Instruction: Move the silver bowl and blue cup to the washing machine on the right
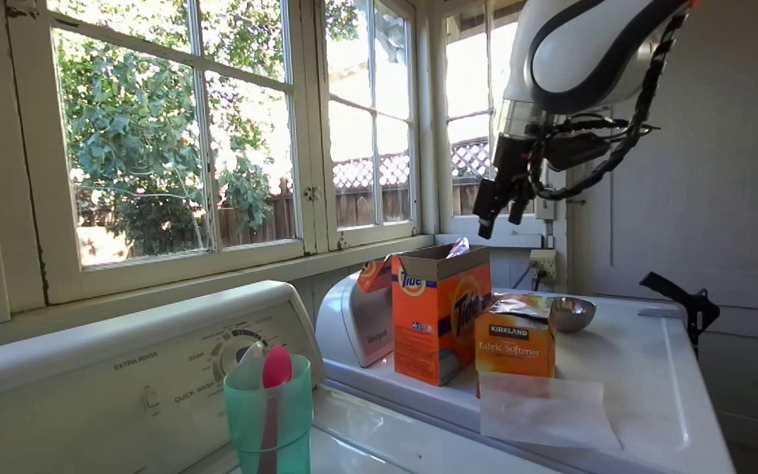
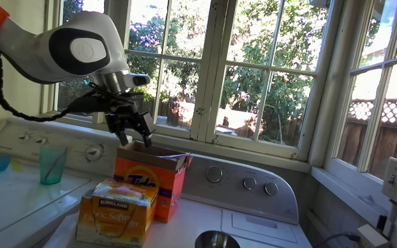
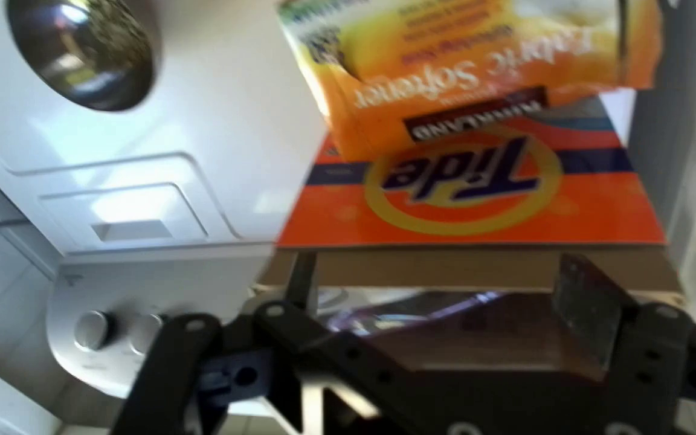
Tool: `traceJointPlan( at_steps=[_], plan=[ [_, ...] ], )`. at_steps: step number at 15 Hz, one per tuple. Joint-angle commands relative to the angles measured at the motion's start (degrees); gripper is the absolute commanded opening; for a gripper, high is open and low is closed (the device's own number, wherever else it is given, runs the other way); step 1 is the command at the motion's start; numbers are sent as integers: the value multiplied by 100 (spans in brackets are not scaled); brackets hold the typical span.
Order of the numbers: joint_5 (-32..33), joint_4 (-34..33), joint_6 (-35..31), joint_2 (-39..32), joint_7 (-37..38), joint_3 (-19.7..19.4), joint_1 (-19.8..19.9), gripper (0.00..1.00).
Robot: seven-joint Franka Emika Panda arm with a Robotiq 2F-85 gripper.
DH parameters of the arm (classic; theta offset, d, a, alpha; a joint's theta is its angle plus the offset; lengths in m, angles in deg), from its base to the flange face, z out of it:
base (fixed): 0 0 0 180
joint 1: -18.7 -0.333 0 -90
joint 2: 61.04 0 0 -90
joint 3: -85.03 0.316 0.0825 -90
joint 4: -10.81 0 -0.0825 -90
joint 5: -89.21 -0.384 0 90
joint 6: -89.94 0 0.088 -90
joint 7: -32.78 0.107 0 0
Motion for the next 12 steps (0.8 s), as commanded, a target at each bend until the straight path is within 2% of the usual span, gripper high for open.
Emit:
traceJointPlan(
  at_steps=[1, 6, 12],
  plan=[
    [-607, 107, -504, 67, -332, 513, -298, 100],
    [-1464, 39, -714, -91, -1520, 1299, -581, 100],
    [-2771, -36, -655, -374, -3878, 2068, -445, 100]
  ],
)
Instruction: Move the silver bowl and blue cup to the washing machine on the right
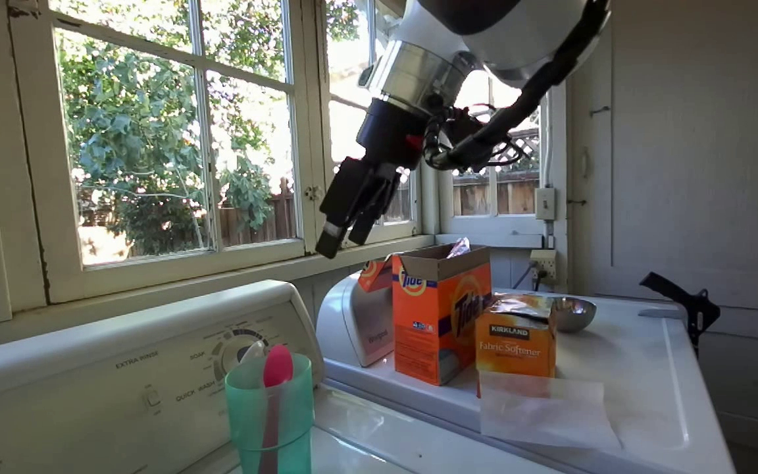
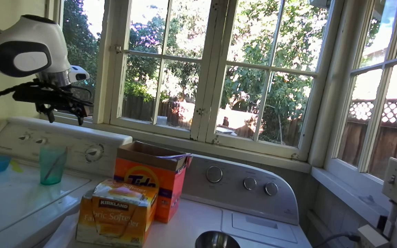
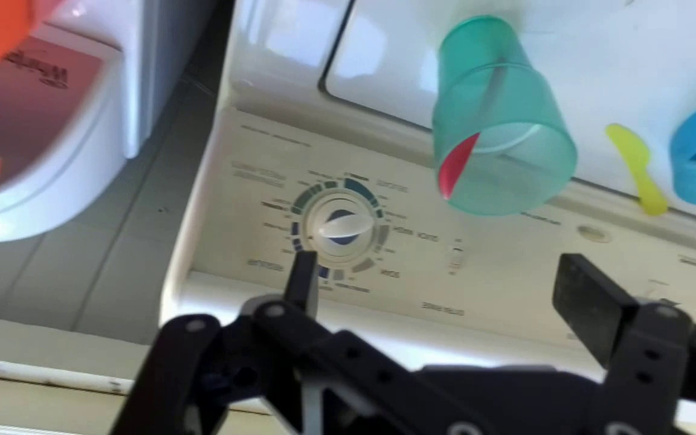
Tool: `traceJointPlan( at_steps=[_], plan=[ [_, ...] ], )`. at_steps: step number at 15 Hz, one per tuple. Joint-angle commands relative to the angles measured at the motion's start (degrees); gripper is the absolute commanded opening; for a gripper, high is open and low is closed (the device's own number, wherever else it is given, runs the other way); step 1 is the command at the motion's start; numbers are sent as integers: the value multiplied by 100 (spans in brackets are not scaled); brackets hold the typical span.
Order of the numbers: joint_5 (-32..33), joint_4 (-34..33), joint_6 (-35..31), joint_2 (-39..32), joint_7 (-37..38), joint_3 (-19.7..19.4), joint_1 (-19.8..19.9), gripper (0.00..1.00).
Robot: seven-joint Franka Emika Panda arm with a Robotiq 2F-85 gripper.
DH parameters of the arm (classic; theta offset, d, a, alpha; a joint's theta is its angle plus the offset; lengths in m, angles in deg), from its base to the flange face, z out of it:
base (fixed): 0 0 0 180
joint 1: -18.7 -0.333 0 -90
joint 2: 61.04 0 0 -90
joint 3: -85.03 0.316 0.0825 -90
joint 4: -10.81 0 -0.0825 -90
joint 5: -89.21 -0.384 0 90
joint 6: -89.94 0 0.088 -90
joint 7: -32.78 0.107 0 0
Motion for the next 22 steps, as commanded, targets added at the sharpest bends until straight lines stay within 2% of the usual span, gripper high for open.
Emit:
traceJointPlan(
  at_steps=[1, 4, 5, 6, 10, 14, 18, 22],
  plan=[
    [-737, -64, -9, -283, -1533, 499, 307, 100],
    [-1229, -228, 124, -595, -2773, 931, 595, 100],
    [-1313, -281, 316, -614, -3143, 821, 497, 100],
    [-1065, -91, 51, -444, -2460, 594, 283, 100],
    [-1094, -133, 49, -496, -2546, 559, 258, 100],
    [-1217, -386, 547, -759, -2974, 788, 189, 100],
    [-1004, -534, 967, -973, -2945, 733, -51, 100],
    [-600, -577, 580, -1179, -2922, 606, -292, 100]
  ],
)
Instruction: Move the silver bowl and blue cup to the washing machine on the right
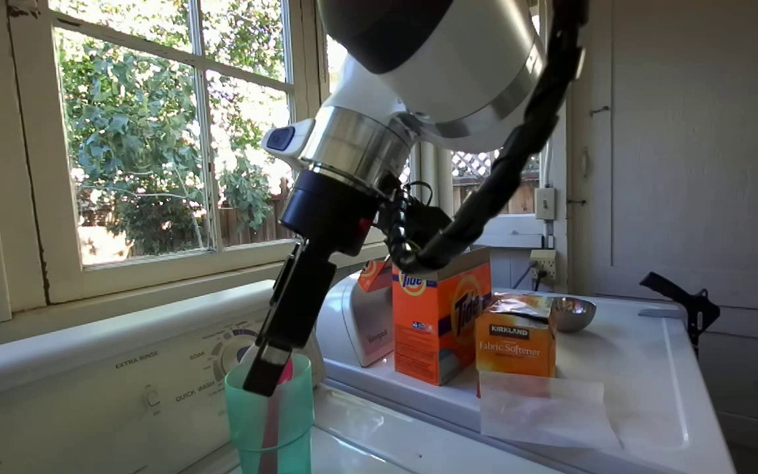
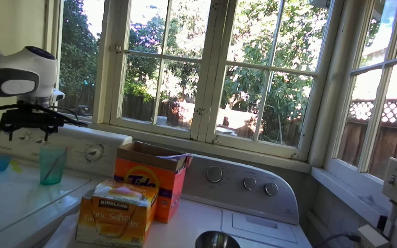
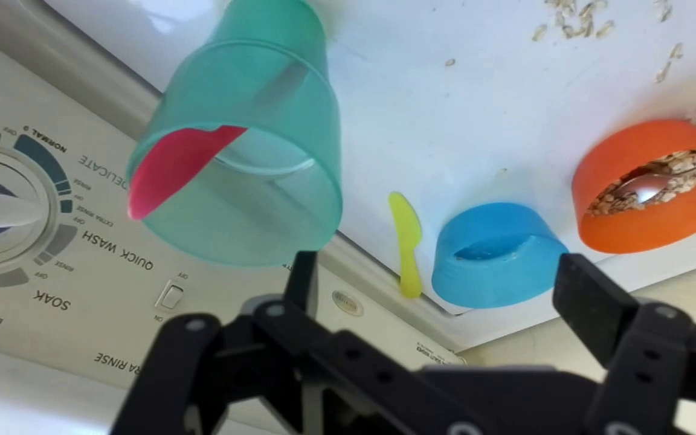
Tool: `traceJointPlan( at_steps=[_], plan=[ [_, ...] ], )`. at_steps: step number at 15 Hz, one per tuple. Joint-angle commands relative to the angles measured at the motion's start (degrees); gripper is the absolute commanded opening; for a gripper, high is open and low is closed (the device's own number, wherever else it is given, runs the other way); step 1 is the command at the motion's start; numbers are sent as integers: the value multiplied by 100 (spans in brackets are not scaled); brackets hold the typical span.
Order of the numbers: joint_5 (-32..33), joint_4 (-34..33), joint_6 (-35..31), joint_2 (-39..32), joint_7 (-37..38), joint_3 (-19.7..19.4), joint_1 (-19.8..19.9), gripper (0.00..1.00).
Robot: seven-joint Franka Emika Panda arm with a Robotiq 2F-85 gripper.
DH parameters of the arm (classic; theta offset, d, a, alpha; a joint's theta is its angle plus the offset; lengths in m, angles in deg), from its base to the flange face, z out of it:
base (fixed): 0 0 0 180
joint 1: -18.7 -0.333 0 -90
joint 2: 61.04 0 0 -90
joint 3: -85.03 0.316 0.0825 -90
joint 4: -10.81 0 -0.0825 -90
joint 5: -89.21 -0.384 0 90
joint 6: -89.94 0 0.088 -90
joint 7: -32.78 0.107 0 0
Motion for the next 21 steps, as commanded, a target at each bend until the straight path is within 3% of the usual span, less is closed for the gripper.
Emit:
traceJointPlan(
  at_steps=[1, 5, 9, 10, 11, 19, 21],
  plan=[
    [399, -228, -124, -280, -21, -165, -223, 100],
    [1148, -365, -252, -475, 393, -448, -482, 100],
    [1430, -563, -115, -706, 523, -472, -527, 100],
    [1463, -603, -90, -755, 530, -472, -535, 79],
    [1503, -641, -82, -804, 533, -474, -543, 75],
    [1649, -848, -69, -1025, 549, -475, -569, 11],
    [1688, -872, -75, -1041, 573, -482, -569, 1]
  ],
)
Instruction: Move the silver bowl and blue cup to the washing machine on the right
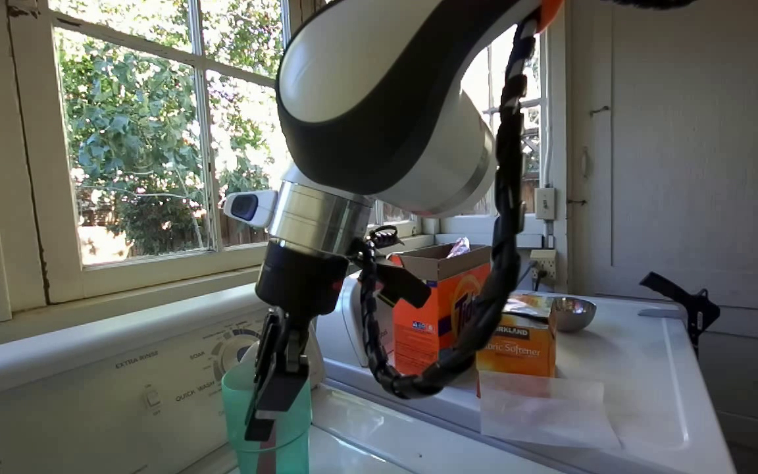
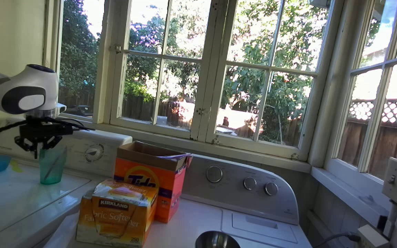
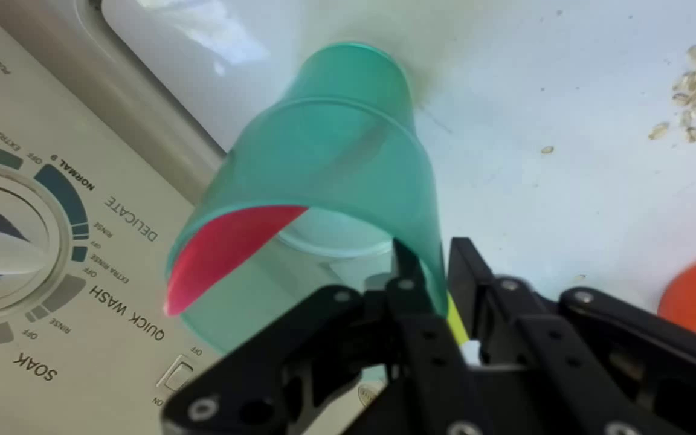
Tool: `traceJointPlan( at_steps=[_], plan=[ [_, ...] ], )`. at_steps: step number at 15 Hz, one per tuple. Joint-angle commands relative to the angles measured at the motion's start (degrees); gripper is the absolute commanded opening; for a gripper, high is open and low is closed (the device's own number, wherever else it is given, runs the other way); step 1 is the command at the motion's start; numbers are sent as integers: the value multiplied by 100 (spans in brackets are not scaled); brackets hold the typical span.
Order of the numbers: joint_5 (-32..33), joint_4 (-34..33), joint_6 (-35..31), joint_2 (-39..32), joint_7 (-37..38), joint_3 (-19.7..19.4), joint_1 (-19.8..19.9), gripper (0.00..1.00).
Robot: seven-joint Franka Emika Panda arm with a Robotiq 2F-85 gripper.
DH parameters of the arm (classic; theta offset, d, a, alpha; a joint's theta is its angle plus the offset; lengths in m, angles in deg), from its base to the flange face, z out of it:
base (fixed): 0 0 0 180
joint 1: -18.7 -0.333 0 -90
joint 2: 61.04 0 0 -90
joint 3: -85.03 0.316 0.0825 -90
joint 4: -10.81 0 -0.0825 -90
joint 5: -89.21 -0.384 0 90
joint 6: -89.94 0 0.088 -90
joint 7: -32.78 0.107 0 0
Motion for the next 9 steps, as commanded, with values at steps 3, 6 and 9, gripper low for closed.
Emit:
traceJointPlan(
  at_steps=[3, 6, 9],
  plan=[
    [268, -158, 85, -79, 262, -96, -95, 2],
    [280, 71, 14, 400, 589, -160, -42, 2],
    [425, 515, -461, 1190, 1073, -370, -32, 2]
  ],
)
